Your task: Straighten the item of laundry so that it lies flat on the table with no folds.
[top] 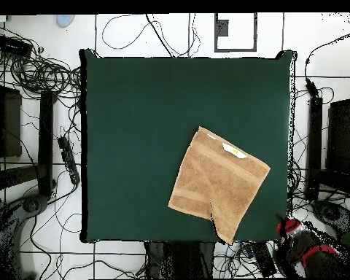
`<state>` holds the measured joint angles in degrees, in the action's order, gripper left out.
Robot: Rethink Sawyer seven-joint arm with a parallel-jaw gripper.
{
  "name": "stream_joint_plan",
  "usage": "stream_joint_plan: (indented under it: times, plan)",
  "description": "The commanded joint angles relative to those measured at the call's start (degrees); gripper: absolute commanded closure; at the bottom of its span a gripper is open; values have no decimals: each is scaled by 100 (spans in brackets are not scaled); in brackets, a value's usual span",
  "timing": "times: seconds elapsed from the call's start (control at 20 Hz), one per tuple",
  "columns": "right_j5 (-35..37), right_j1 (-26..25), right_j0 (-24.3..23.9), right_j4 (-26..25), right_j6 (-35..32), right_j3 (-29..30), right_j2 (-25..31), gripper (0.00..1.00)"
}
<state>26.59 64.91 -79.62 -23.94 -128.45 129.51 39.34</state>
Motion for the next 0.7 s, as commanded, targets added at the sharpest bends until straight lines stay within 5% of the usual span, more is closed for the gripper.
stream_joint_plan:
  times: [0.05,0.7]
  plan:
    - [761,-745,896,-184,1039,-958,574,0]
    - [1594,-1363,2171,-90,884,-2936,226,0]
